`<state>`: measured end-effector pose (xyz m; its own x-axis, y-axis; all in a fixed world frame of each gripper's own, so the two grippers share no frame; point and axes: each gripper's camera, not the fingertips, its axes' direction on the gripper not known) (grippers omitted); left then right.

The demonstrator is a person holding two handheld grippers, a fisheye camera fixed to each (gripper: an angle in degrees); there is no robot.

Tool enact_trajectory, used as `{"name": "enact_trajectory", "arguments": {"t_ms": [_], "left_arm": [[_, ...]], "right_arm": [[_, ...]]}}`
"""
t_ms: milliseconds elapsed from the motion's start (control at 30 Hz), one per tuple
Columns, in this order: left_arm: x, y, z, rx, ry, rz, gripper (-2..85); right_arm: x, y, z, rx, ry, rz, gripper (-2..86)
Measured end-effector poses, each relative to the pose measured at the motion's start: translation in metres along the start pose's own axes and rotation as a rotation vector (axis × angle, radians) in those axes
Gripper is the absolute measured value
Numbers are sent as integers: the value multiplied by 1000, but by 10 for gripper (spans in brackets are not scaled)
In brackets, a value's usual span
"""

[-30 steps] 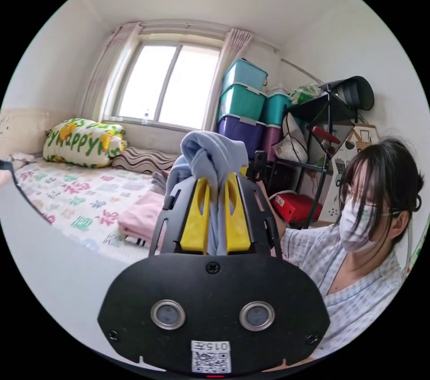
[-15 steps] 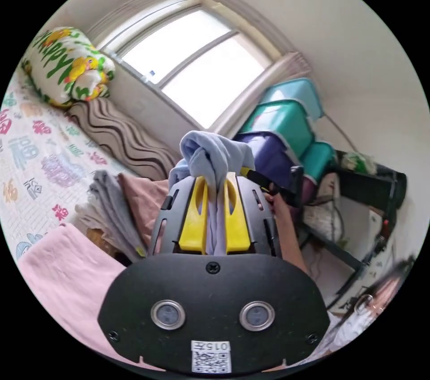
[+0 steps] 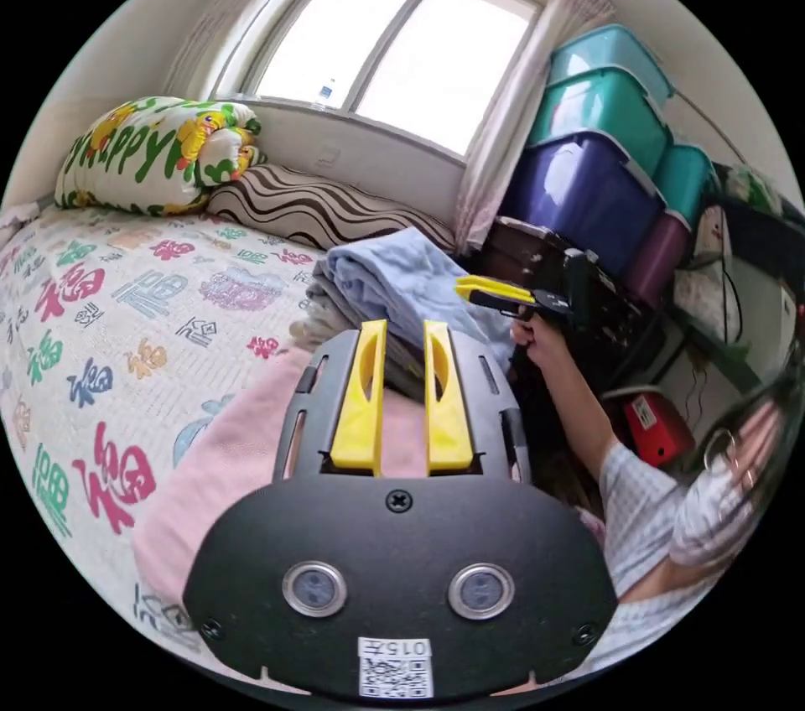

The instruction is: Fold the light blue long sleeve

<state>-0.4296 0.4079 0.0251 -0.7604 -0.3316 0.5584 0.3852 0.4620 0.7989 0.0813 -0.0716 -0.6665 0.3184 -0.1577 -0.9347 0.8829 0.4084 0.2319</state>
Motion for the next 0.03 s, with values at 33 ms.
{"name": "enact_trajectory", "arguments": {"t_ms": [33], "left_arm": [[7,8,-9,-28,-5,11,80]], "right_arm": [[-12,6,-7,10,-58,-47,101]]}}
